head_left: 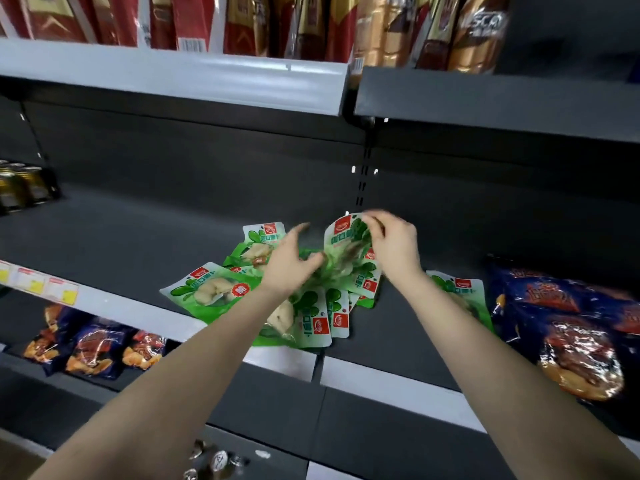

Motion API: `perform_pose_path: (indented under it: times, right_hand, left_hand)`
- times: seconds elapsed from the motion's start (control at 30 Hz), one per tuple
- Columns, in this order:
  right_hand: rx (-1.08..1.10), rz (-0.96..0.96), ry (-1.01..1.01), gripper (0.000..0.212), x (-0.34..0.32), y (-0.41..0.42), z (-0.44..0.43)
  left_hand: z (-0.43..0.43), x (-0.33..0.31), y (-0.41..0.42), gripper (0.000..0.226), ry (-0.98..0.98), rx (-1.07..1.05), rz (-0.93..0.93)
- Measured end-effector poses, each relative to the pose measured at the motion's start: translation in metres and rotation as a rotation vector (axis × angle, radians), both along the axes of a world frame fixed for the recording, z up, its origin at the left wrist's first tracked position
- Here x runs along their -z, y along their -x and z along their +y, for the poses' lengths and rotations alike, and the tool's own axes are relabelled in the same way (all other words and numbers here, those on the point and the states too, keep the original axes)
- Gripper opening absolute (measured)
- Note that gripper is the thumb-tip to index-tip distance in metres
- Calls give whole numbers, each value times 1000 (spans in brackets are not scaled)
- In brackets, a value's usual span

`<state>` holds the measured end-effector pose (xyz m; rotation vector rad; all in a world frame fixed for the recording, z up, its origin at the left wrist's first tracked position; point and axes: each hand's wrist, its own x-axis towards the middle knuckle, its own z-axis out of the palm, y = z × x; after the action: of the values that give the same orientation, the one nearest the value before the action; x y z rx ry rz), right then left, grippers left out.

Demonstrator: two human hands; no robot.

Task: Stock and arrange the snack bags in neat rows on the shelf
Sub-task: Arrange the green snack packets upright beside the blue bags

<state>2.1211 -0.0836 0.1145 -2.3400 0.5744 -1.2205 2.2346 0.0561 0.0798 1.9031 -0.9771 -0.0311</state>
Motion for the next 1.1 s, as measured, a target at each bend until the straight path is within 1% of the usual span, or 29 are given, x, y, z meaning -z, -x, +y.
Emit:
perform_pose_path:
  times: [0.03,0.07,0.1,0.17,0.2,0.23,0.3,0.33,0.4,0.43,0.5,0.57,0.63,0.67,0.7,0.73,0.77,0.8,0.87,0.93,0.97,1.0,1.07,1.1]
  right_hand:
    - [17,-30,-24,23,-5,4,0]
    - [34,-48,-39,23,-9,8,0]
    - [55,-52,-47,24,-10,12,-1]
    - [103,-24,-57,25,-9,19,-3]
    - [132,2,-64,26,-8,23,-3]
    - [165,28,-74,25,-5,27,-5]
    - [221,71,-84,22,2,35,-9]
    - [236,79,-85,20,5,40,-10]
    - [244,55,-75,17,13,48,-13]
    - [249,24,-57,18,17,52,-15]
    - [251,-21,-37,25,24,61,-14]
    - [193,49,-82,37,30,66,-8]
    - [106,208,-220,56,38,65,-1]
    - [76,233,-302,63,41,65,2]
    - [76,203,-357,65,43,65,4]
    - [103,150,-376,62,44,66,4]
    - [148,112,-374,55,45,68,2]
    - [185,83,-387,46,46,72,1]
    - [183,-12,-508,26,47,82,-5]
    - [132,-106,-643,12,50,91,-13]
    - [112,-120,-668,7,50,97,-16]
    - [86,-113,-684,4,48,103,-19]
    - [-1,-97,-732,5,46,115,-21]
    - [-44,-93,-752,8,46,121,-21]
  left_hand:
    - [-4,-6,6,44,12,41,46]
    - [-6,-10,13,33,41,102,143]
    - [-9,-12,20,29,109,182,297]
    - [-17,-13,34,55,232,318,633]
    - [-21,-10,39,60,246,351,718]
    - [-25,-7,44,54,226,362,723]
    - [-33,4,51,27,146,329,593]
    - [-36,9,55,20,120,329,556]
    - [-42,17,62,10,130,330,574]
    - [-43,16,64,5,155,295,597]
    - [-45,11,71,9,239,199,592]
    - [-52,7,74,13,301,158,510]
    - [-55,-1,85,21,260,222,506]
    - [-57,-2,91,31,218,302,558]
    - [-62,1,93,45,185,404,622]
    - [-65,3,98,57,168,499,684]
    - [-67,6,102,62,154,557,706]
    - [-69,10,104,60,142,571,692]
    - [-73,11,108,46,169,466,614]
    - [-77,12,106,32,247,324,513]
    - [-80,11,105,34,261,269,506]
    - [-83,11,102,41,246,242,532]
    - [-88,13,97,57,179,283,614]
    - [-91,15,96,60,142,332,633]
